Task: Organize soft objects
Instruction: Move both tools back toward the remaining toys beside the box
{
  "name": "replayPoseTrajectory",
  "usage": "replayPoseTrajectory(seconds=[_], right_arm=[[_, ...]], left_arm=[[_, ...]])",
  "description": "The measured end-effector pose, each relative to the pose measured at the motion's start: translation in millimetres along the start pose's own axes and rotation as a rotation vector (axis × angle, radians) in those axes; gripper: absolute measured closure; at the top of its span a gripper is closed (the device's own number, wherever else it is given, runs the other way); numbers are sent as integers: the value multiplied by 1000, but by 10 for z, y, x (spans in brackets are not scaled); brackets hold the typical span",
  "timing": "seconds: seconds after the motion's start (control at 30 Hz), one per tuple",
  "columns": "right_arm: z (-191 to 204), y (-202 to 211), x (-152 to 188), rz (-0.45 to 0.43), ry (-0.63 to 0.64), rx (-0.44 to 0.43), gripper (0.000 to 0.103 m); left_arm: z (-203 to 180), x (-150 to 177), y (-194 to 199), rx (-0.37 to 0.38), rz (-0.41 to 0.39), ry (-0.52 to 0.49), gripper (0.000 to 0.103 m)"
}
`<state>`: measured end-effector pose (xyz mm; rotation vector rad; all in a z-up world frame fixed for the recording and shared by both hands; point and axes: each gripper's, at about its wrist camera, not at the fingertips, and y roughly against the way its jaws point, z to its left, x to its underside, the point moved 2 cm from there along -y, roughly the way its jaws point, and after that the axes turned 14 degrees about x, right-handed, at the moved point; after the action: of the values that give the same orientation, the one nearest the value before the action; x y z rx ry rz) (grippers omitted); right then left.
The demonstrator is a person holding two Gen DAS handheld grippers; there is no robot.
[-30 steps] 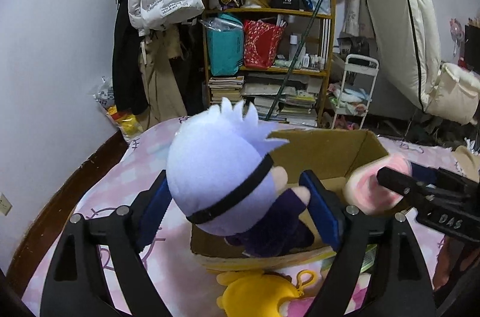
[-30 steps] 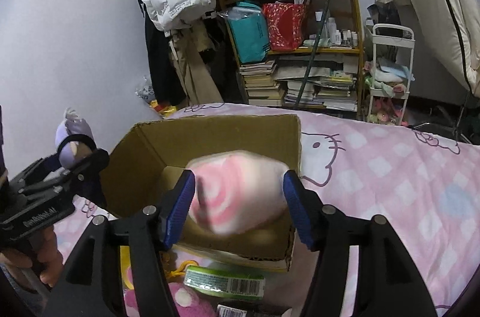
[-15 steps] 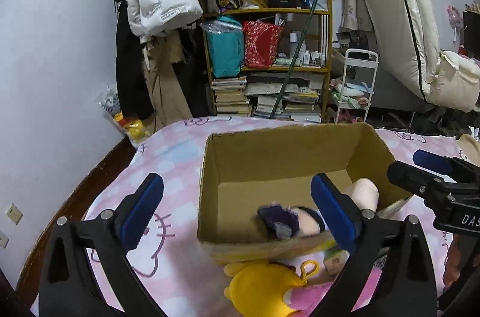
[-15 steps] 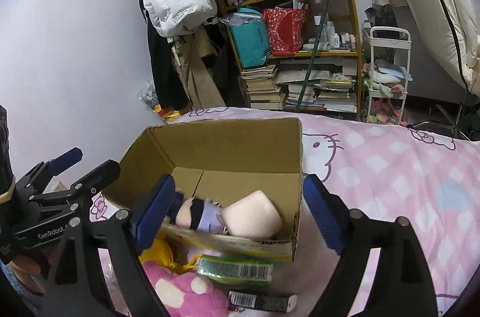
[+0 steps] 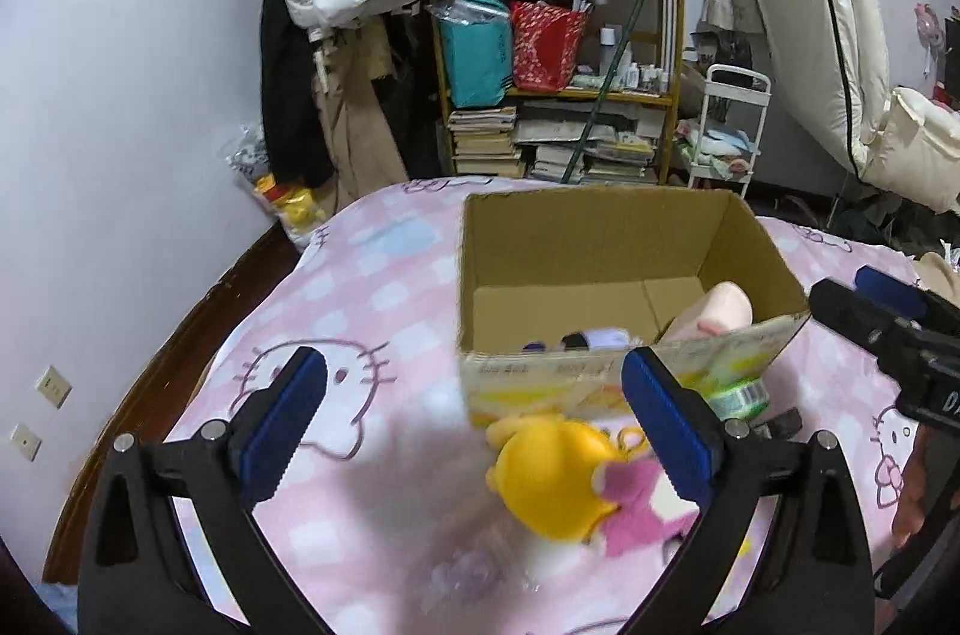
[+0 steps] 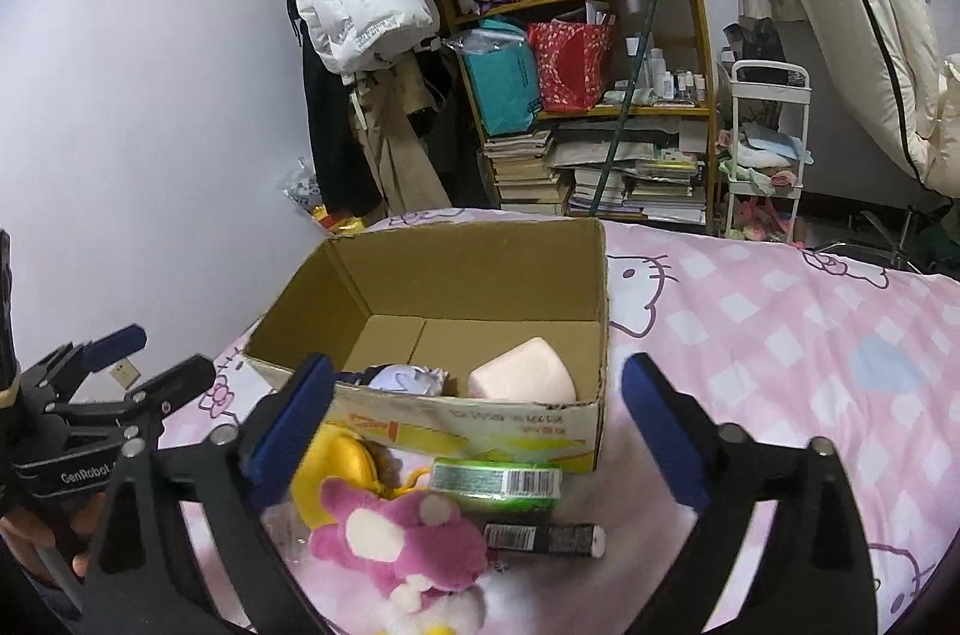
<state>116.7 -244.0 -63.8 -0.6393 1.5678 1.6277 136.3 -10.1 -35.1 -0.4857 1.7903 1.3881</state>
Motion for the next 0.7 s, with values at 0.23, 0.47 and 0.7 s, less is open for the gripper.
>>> replayPoseTrajectory(seconds=[0.23,0.47,0.7], right_arm=[[76,227,72,-22,9,19,0],[179,425,158,-48,49,29,0],[221,498,234,-42,60,26,0]], left_arm=[[95,146,227,-1,27,45,5],[84,273,355,-5,56,49,5],[39,399,352,-4,107,37,5]])
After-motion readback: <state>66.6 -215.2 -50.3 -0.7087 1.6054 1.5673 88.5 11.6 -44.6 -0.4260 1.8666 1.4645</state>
